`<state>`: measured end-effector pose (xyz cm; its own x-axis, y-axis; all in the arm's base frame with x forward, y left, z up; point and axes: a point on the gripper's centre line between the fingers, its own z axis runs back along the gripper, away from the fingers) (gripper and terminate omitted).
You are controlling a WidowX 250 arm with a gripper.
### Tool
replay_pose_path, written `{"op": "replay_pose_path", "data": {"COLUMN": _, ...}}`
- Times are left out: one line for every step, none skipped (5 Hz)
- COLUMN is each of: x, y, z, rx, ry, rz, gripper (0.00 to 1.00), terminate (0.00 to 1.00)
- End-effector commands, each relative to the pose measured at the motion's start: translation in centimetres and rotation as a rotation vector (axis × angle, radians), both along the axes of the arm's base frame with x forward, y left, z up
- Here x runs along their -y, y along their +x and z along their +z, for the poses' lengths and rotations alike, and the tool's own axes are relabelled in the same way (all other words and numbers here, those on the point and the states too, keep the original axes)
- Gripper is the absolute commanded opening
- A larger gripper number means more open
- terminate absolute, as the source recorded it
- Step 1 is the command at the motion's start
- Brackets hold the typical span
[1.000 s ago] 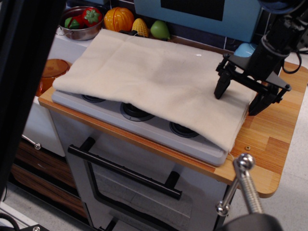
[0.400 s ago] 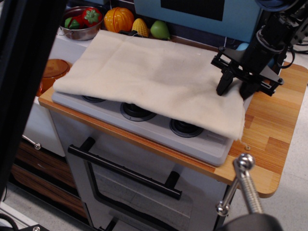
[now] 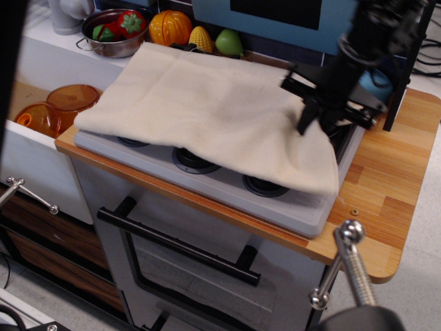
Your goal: Fold cloth in half
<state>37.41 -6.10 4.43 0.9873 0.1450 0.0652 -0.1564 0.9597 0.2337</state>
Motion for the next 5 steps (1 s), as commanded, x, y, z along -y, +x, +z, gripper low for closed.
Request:
{"op": "replay_pose_path", "data": {"x": -3.1, "y": -0.1, "z": 8.4, "rx": 0.170, "ry": -0.098, "rz": -0.044, "gripper": 0.00, "terminate": 0.00}}
{"op": "replay_pose_path", "data": {"x": -6.5, "y": -0.8, "z": 9.4, "rx": 0.170, "ry": -0.132, "rz": -0.092, "gripper": 0.00, "terminate": 0.00}}
{"op": "replay_pose_path", "data": {"x": -10.9, "y": -1.2, "z": 9.6, "rx": 0.200, "ry": -0.110, "rz": -0.164, "gripper": 0.00, "terminate": 0.00}}
{"op": "replay_pose_path", "data": {"x": -14.7, "y": -1.3, "z": 9.2, "rx": 0.221, "ry": -0.073, "rz": -0.227, "gripper": 0.00, "terminate": 0.00}}
{"op": "replay_pose_path", "data": {"x": -19.4, "y": -0.8, "z": 7.7, "rx": 0.187, "ry": 0.027, "rz": -0.273, "gripper": 0.00, "terminate": 1.00}}
